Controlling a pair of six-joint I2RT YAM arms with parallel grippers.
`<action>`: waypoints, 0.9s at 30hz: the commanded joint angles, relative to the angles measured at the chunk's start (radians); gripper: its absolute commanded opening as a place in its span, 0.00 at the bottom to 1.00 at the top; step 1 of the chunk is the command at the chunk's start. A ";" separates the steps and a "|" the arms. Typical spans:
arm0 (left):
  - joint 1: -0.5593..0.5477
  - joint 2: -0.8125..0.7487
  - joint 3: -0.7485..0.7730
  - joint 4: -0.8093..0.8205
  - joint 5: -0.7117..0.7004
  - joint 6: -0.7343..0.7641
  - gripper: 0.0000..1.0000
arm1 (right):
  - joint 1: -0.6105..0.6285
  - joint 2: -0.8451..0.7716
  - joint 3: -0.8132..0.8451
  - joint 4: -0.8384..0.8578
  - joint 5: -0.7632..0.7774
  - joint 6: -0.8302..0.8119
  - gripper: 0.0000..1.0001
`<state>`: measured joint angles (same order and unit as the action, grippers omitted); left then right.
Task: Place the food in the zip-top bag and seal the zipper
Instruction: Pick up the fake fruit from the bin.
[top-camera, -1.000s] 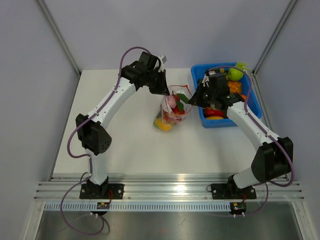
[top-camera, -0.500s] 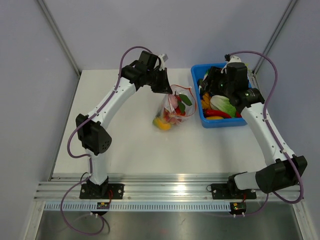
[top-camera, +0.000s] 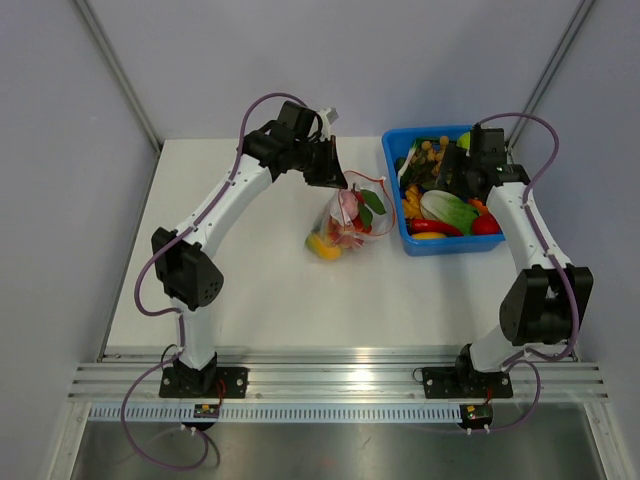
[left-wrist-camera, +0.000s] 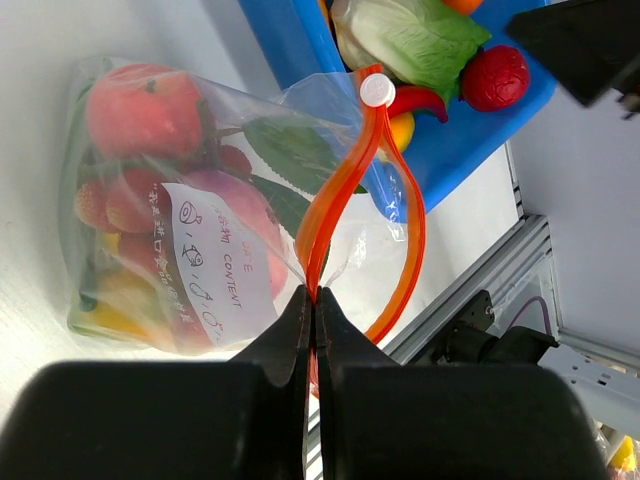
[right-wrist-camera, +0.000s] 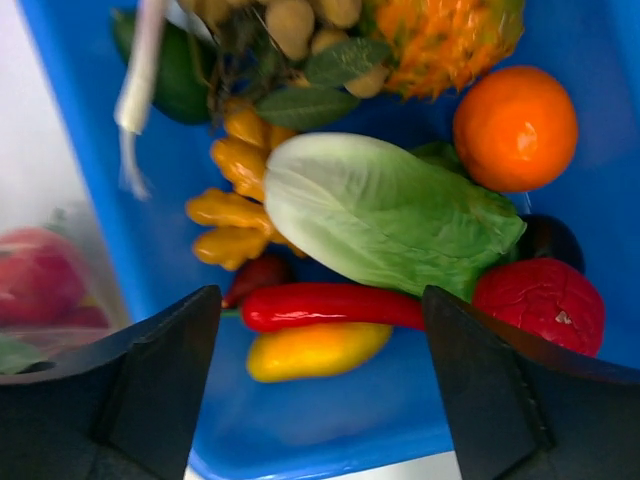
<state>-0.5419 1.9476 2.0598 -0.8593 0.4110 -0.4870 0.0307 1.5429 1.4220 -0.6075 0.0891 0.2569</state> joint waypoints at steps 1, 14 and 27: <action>0.000 -0.075 0.002 0.075 0.054 0.013 0.00 | 0.003 0.063 0.067 -0.060 0.046 -0.151 0.92; 0.000 -0.096 -0.052 0.103 0.064 0.008 0.00 | -0.017 0.097 -0.003 -0.046 0.328 -0.263 0.98; 0.000 -0.102 -0.082 0.118 0.075 0.008 0.00 | -0.100 0.105 -0.136 -0.009 0.299 -0.191 1.00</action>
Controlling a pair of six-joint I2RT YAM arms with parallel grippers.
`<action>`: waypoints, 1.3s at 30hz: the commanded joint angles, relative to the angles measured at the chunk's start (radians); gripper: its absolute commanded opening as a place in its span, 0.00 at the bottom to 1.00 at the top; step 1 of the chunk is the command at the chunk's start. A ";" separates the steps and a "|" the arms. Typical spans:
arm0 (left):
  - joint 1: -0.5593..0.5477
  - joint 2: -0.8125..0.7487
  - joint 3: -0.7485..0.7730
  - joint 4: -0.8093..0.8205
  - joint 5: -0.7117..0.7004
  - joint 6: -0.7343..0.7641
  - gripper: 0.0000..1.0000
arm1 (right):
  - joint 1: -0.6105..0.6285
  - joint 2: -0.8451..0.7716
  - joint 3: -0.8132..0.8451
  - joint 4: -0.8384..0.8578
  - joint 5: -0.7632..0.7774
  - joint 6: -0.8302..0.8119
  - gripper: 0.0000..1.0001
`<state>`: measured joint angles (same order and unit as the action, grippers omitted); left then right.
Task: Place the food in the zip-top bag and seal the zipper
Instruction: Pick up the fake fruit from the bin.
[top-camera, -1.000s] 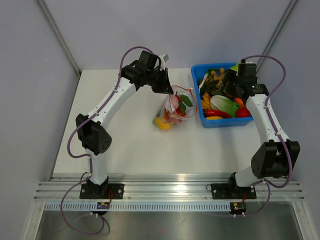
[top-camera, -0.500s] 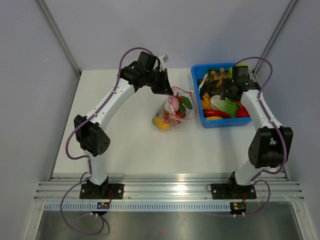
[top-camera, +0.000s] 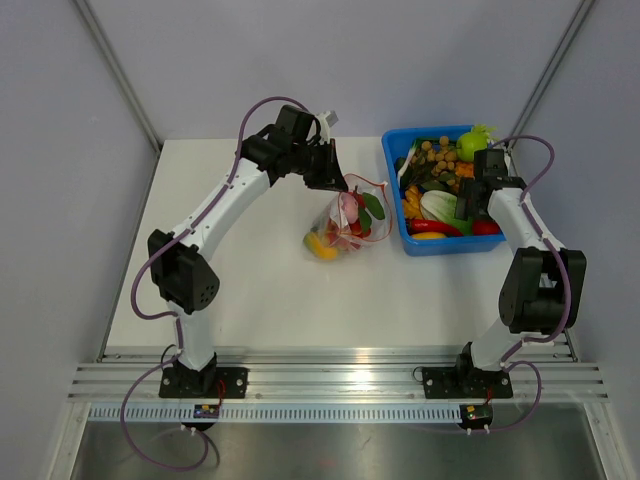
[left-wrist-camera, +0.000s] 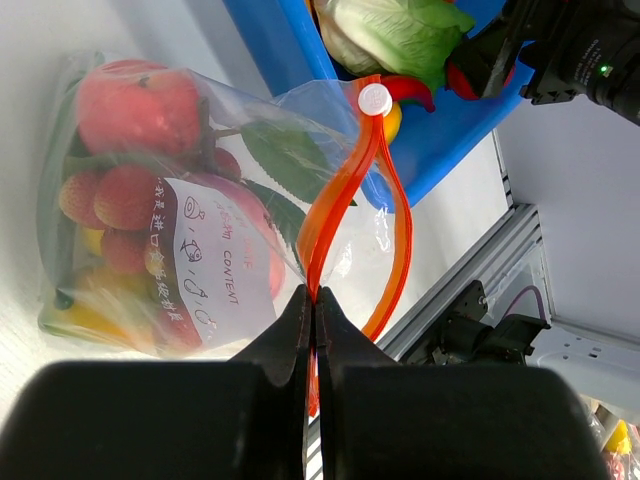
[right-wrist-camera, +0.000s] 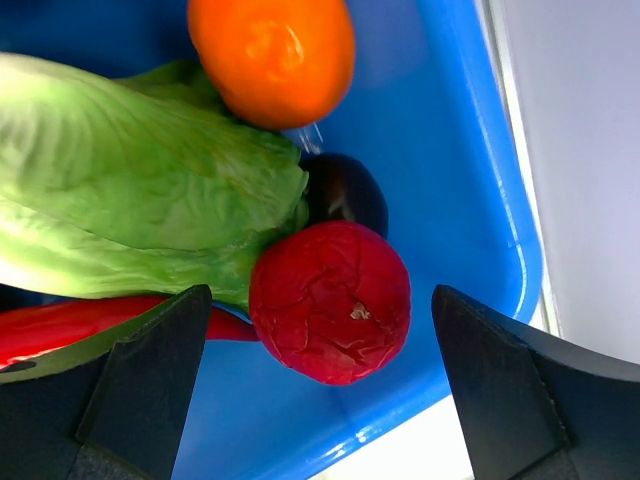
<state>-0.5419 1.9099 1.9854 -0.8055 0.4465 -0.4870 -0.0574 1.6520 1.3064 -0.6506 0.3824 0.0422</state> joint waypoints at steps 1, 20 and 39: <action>0.000 -0.063 -0.008 0.065 0.040 0.008 0.00 | -0.013 -0.006 -0.027 0.037 -0.005 0.024 0.99; -0.004 -0.066 -0.010 0.063 0.025 0.011 0.00 | -0.044 -0.047 -0.036 0.051 -0.112 0.091 0.60; -0.079 0.038 0.181 0.040 0.024 -0.021 0.00 | -0.044 -0.279 0.076 -0.020 -0.362 0.165 0.53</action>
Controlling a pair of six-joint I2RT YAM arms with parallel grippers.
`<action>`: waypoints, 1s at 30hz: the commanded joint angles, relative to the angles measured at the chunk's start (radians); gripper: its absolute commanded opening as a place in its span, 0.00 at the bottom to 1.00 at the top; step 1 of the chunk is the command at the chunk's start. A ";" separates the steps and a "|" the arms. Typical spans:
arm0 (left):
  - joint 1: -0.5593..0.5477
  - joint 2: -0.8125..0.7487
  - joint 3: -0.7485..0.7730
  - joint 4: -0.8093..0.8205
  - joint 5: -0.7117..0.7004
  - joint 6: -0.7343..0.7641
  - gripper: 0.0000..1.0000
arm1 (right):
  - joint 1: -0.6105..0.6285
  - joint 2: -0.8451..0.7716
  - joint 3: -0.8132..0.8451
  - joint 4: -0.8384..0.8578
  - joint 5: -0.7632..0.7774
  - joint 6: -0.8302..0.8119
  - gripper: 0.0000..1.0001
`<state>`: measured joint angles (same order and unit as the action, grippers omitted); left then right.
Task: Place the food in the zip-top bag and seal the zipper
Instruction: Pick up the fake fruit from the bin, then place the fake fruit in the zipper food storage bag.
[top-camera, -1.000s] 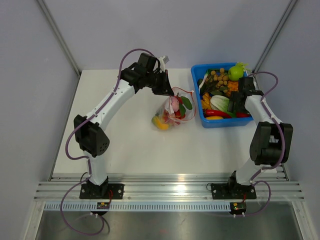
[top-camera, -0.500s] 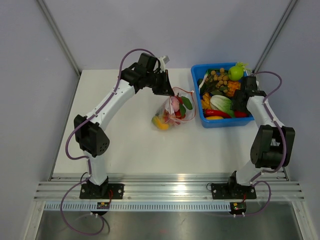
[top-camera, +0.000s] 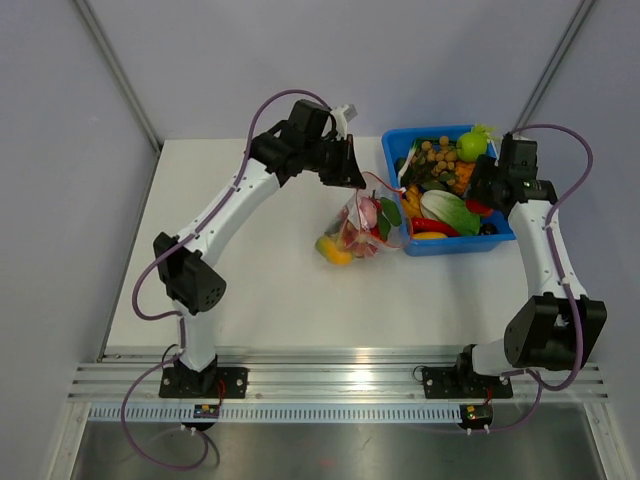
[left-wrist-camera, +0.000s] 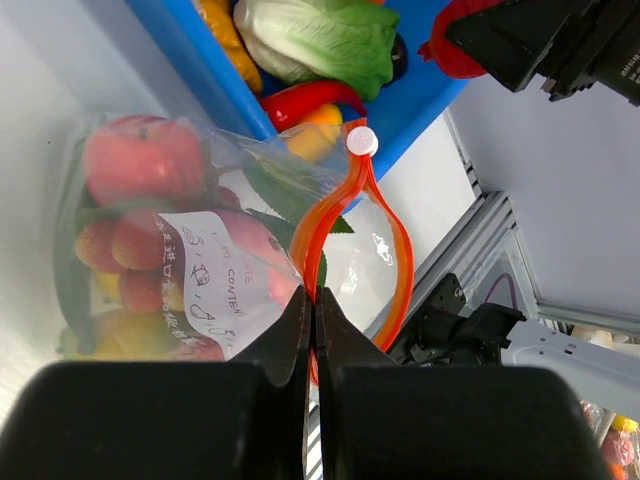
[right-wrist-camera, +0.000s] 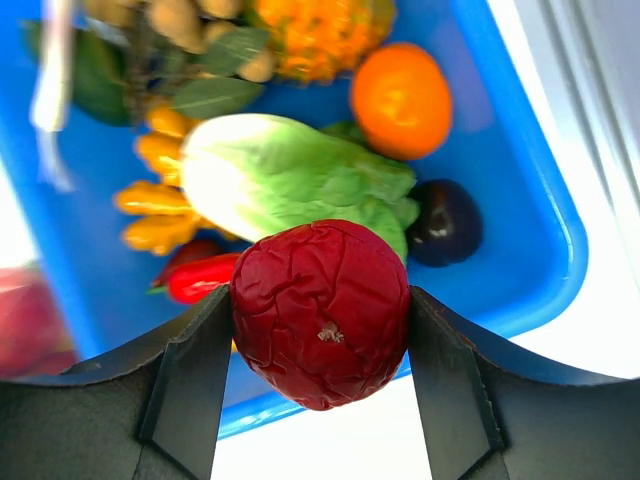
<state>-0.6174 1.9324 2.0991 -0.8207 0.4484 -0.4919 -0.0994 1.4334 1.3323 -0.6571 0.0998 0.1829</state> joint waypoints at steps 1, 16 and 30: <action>-0.004 0.029 0.073 0.057 0.026 -0.025 0.00 | -0.002 -0.076 0.051 -0.012 -0.095 0.032 0.53; -0.011 0.089 0.079 0.088 0.061 -0.065 0.00 | 0.254 -0.206 0.073 0.013 -0.272 0.121 0.52; -0.016 0.066 0.049 0.106 0.067 -0.082 0.00 | 0.458 -0.090 0.034 0.082 -0.212 0.153 0.69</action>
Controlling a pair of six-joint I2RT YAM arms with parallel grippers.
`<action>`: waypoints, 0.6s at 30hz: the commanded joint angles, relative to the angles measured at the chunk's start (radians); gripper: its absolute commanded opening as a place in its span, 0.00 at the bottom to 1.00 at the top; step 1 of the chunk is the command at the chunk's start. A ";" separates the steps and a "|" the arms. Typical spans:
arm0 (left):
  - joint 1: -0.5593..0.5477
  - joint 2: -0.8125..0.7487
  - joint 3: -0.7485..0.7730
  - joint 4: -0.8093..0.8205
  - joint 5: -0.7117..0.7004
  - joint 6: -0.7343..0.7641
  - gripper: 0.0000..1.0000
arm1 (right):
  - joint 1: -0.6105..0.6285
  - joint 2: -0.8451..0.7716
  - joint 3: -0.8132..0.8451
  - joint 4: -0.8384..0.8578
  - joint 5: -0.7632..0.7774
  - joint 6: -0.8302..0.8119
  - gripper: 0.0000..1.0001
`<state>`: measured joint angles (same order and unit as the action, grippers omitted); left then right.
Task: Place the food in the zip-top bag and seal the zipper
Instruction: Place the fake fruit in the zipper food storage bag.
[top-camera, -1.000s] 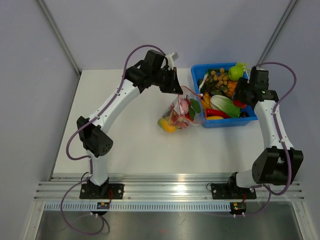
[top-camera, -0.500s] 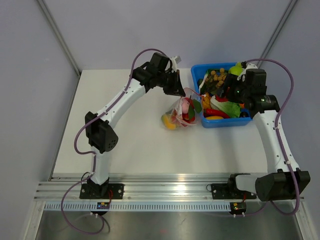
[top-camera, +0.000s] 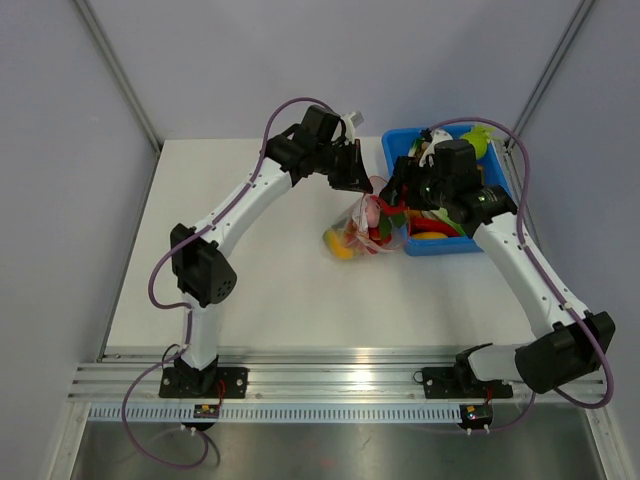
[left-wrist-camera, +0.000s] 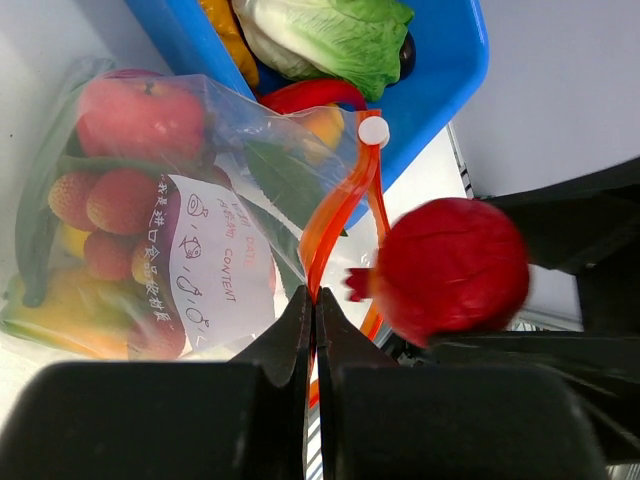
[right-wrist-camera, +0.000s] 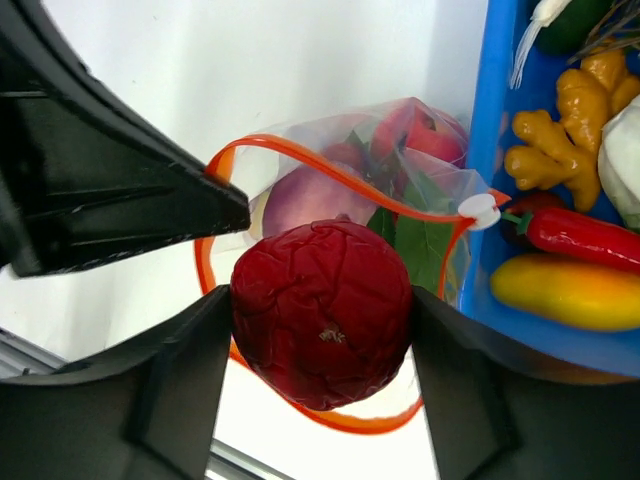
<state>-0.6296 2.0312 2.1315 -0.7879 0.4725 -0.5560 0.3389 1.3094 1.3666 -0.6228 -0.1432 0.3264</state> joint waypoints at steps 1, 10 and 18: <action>-0.004 -0.032 0.016 0.073 0.043 -0.018 0.00 | 0.028 0.057 0.014 0.037 0.037 0.000 0.79; -0.004 -0.035 0.016 0.073 0.046 -0.018 0.00 | 0.040 0.002 0.023 0.000 0.181 -0.018 0.98; -0.004 -0.039 0.015 0.072 0.046 -0.012 0.00 | 0.040 -0.059 -0.112 -0.015 0.223 0.009 0.71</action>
<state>-0.6296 2.0312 2.1315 -0.7826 0.4767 -0.5591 0.3710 1.2663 1.3014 -0.6331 0.0566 0.3191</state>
